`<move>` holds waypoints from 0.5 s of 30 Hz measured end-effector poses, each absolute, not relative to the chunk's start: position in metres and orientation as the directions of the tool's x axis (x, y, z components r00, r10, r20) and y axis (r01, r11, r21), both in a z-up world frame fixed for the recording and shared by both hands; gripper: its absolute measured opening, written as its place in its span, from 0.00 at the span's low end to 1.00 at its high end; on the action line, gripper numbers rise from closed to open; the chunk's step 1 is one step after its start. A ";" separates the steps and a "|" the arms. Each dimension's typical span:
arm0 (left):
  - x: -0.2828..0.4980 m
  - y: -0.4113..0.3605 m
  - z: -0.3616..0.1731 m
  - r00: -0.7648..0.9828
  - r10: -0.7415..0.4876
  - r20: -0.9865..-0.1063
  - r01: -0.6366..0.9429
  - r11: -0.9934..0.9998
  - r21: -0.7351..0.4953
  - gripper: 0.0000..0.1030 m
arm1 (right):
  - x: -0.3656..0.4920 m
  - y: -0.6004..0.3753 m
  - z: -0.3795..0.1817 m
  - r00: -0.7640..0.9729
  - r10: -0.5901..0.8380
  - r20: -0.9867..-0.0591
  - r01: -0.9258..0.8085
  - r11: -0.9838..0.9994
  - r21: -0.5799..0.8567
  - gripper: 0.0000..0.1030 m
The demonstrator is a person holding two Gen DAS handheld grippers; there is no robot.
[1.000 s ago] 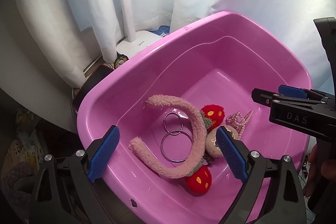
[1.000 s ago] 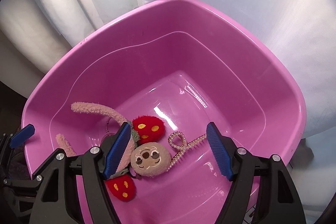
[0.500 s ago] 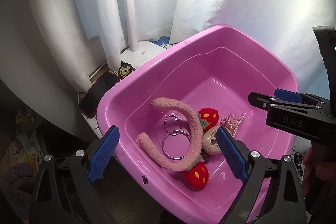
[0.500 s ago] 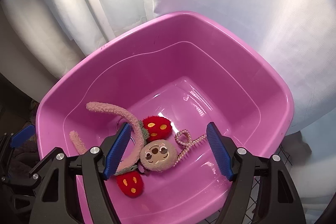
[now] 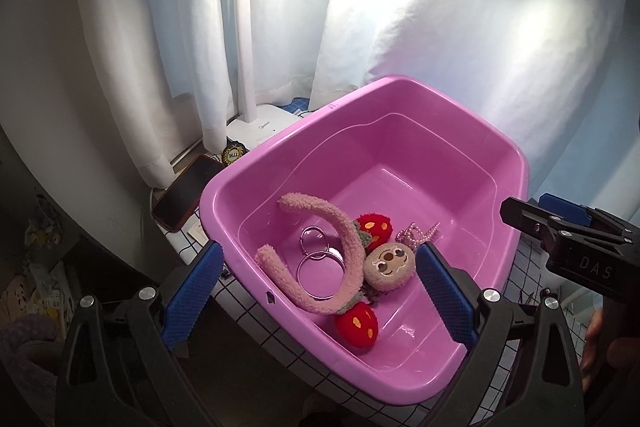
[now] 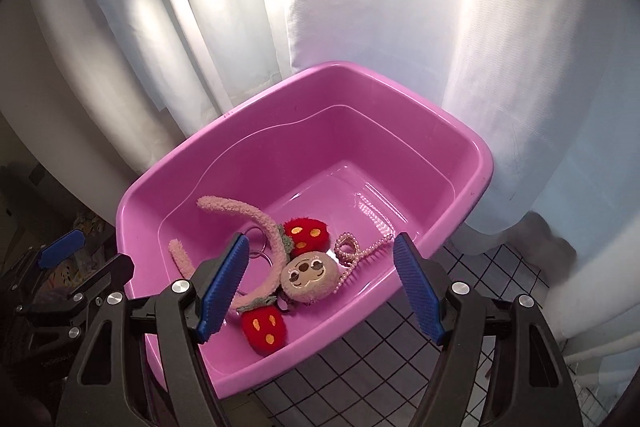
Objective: Organize jewelry
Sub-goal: 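Withdraw both open tools from the tub and turn toward the table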
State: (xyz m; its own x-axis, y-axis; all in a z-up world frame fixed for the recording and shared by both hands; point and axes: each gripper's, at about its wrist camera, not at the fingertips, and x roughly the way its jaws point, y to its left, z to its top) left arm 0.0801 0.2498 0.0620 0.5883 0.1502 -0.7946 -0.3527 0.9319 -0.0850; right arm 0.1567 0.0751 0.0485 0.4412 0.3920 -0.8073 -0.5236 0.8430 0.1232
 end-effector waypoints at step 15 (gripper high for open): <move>0.045 0.121 0.069 0.647 0.027 -0.762 -0.166 0.980 -0.106 0.93 | 0.049 -0.130 0.038 0.567 0.261 -0.781 -0.263 0.956 0.128 0.71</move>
